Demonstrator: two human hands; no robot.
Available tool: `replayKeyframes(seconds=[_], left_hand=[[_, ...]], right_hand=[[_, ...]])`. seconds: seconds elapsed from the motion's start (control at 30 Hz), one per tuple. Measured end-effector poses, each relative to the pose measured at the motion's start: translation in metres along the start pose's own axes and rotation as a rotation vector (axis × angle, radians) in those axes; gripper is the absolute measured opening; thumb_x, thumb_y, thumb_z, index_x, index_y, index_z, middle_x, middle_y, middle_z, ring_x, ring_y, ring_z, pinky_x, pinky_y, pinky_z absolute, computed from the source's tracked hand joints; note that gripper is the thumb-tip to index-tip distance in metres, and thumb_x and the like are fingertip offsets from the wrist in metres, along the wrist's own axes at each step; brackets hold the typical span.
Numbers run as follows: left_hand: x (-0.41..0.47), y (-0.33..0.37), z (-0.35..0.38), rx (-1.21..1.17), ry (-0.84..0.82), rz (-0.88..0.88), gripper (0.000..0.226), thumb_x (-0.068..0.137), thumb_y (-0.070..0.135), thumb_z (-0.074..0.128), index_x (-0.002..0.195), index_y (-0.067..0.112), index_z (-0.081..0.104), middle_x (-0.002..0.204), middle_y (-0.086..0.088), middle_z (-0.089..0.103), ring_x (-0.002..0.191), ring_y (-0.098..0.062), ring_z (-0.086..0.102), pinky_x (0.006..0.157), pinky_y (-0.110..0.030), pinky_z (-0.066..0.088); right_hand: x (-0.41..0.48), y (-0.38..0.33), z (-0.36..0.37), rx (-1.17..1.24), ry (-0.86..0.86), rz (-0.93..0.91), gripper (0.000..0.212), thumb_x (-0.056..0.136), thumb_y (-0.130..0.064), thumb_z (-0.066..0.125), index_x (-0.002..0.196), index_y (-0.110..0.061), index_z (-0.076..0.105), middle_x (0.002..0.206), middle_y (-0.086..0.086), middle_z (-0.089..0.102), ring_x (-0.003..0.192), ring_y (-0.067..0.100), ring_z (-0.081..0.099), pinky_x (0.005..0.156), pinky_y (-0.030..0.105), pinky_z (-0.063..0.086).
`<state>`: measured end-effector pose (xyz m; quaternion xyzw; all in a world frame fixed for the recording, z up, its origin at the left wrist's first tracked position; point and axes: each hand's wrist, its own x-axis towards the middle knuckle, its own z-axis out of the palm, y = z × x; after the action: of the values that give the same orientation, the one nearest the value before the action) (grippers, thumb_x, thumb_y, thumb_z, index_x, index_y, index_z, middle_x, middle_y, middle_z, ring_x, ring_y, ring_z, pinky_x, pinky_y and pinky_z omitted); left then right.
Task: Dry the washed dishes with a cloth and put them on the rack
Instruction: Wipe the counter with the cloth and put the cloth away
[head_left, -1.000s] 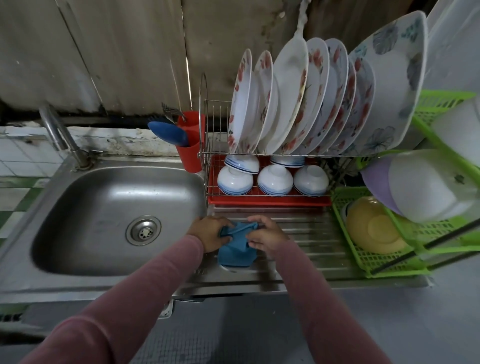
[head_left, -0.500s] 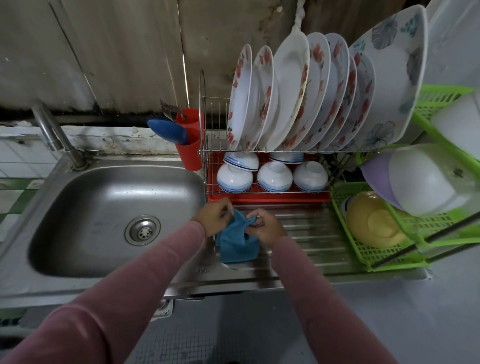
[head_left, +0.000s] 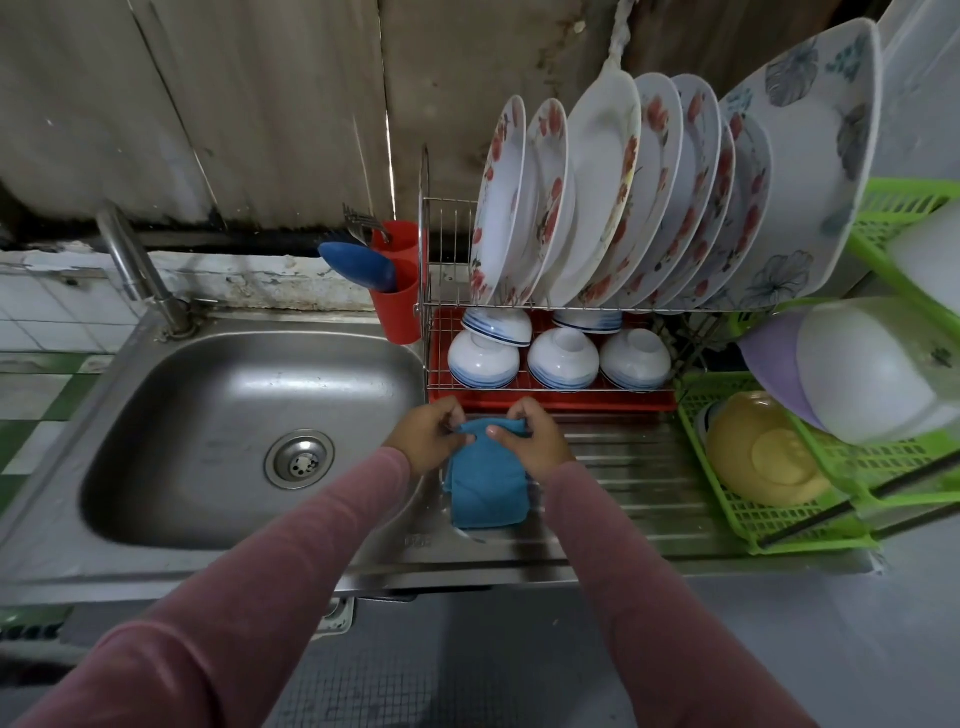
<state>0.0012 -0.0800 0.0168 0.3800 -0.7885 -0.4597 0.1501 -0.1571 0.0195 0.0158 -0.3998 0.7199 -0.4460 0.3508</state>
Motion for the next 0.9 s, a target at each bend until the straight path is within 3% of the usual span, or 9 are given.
replayKeyframes(seconds=[0.13,0.23,0.37,0.47,0.57,0.67,0.73,0.8,0.9], left_hand=[[0.001,0.004,-0.005,-0.104,0.011,-0.041,0.025,0.084,-0.002,0.069,0.078,0.014,0.051,0.080,-0.001,0.061,0.080,-0.018,0.060,0.077,-0.030,0.052],[0.002,0.011,-0.009,-0.131,0.025,0.002,0.027,0.084,-0.006,0.067,0.077,0.015,0.050,0.078,0.000,0.057,0.075,-0.014,0.055,0.076,-0.030,0.048],[-0.002,0.034,-0.022,-0.145,0.155,0.141,0.023,0.084,-0.006,0.062,0.082,0.013,0.051,0.083,0.000,0.057,0.077,-0.012,0.055,0.073,-0.022,0.048],[-0.013,0.042,-0.029,-0.022,0.154,0.300,0.028,0.077,-0.004,0.063,0.097,0.014,0.055,0.091,0.001,0.059,0.083,-0.011,0.059,0.074,-0.019,0.050],[-0.024,0.026,-0.023,0.341,0.045,0.374,0.047,0.076,0.010,0.068,0.121,0.012,0.059,0.108,-0.003,0.057,0.093,-0.017,0.055,0.085,-0.026,0.048],[-0.036,-0.003,-0.009,0.668,-0.119,0.387,0.048,0.077,0.032,0.067,0.122,0.015,0.065,0.124,-0.007,0.054,0.107,-0.024,0.053,0.098,-0.037,0.049],[-0.046,-0.018,0.000,0.749,-0.230,0.388,0.050,0.081,0.044,0.055,0.122,0.017,0.066,0.139,-0.009,0.050,0.126,-0.030,0.048,0.113,-0.042,0.035],[-0.055,-0.028,0.005,0.758,-0.309,0.373,0.058,0.084,0.048,0.040,0.128,0.016,0.062,0.147,-0.008,0.047,0.137,-0.031,0.040,0.117,-0.037,0.020],[-0.062,-0.036,0.007,0.666,-0.382,0.312,0.053,0.091,0.045,0.042,0.132,0.015,0.057,0.142,-0.008,0.052,0.130,-0.028,0.048,0.116,-0.040,0.035]], right_hand=[[0.004,0.005,-0.007,0.015,-0.058,0.153,0.034,0.084,-0.004,0.075,0.104,-0.018,0.052,0.107,0.007,0.063,0.099,0.023,0.062,0.090,0.040,0.055],[0.010,-0.005,-0.013,0.018,-0.076,0.108,0.023,0.083,0.003,0.074,0.095,-0.011,0.061,0.097,0.010,0.067,0.090,0.024,0.065,0.086,0.039,0.055],[0.012,-0.033,-0.020,0.171,-0.017,0.019,0.023,0.080,0.008,0.074,0.089,-0.010,0.062,0.086,0.000,0.068,0.079,0.013,0.064,0.073,0.026,0.054],[0.007,-0.039,-0.020,0.161,-0.047,-0.044,0.032,0.078,0.011,0.074,0.075,-0.015,0.057,0.081,-0.001,0.066,0.080,0.014,0.062,0.078,0.029,0.052],[-0.005,-0.024,-0.013,0.060,-0.133,-0.067,0.037,0.075,0.017,0.072,0.071,-0.016,0.055,0.099,0.004,0.066,0.097,0.020,0.062,0.088,0.028,0.052],[-0.023,0.003,-0.003,-0.022,-0.247,0.017,0.038,0.077,0.024,0.064,0.069,-0.012,0.053,0.124,0.015,0.059,0.113,0.026,0.057,0.082,0.022,0.056],[-0.033,0.019,0.002,-0.082,-0.299,0.041,0.040,0.078,0.026,0.060,0.069,-0.012,0.051,0.123,0.019,0.058,0.116,0.030,0.057,0.077,0.019,0.057],[-0.039,0.028,0.003,-0.177,-0.346,0.032,0.039,0.079,0.022,0.064,0.075,-0.015,0.053,0.122,0.021,0.062,0.118,0.031,0.059,0.084,0.024,0.056],[-0.043,0.035,-0.004,-0.178,-0.389,0.044,0.037,0.080,0.020,0.065,0.081,-0.016,0.055,0.122,0.020,0.063,0.115,0.022,0.061,0.094,0.037,0.054]])
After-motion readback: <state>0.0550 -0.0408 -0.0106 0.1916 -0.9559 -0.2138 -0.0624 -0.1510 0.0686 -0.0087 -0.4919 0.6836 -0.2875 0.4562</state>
